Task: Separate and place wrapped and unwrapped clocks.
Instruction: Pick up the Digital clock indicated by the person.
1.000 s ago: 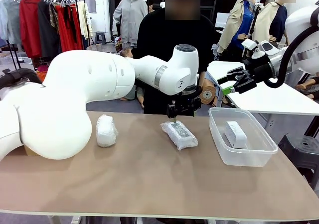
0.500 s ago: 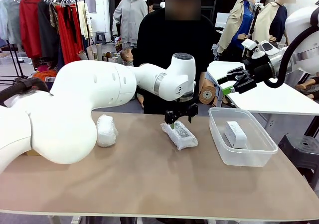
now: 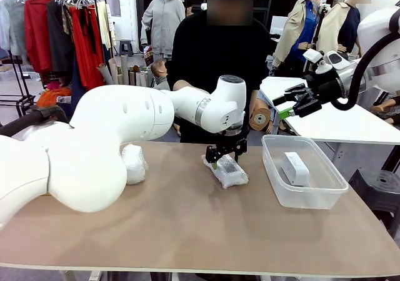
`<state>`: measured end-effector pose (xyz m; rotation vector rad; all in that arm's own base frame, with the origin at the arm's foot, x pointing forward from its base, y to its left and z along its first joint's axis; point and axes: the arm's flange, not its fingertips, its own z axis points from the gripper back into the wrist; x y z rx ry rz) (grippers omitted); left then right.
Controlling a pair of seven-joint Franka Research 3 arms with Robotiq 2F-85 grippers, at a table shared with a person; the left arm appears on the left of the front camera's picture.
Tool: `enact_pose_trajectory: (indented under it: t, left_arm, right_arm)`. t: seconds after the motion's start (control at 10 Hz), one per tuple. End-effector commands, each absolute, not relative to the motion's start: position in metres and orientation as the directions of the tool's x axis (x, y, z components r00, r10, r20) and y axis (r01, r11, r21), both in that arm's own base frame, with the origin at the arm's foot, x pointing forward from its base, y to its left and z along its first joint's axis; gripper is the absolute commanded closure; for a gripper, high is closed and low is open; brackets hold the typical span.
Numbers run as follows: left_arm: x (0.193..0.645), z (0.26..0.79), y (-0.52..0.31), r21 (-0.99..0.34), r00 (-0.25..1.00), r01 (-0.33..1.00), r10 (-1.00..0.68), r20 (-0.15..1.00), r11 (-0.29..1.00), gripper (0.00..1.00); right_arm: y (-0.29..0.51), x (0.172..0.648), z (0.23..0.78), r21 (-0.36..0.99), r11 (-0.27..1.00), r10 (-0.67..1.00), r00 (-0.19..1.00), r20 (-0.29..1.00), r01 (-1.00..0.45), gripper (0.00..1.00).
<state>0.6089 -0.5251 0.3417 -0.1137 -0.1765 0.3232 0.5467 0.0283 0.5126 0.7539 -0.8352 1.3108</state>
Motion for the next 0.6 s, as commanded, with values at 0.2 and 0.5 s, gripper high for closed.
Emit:
enact_pose_trajectory:
  t: [0.2,0.5]
  left_arm:
    - [0.626,0.341,-0.534,-0.137,0.931,-0.32,0.338,0.138,0.937,0.0]
    - [0.627,0.333,-0.531,-0.136,0.931,-0.331,0.346,0.117,0.934,0.0]
  right_arm:
    - [0.028,0.546,0.514,0.004,0.114,0.507,0.062,0.86,-0.993,0.0]
    - [0.028,0.546,0.514,0.004,0.114,0.507,0.062,0.86,-0.993,0.0]
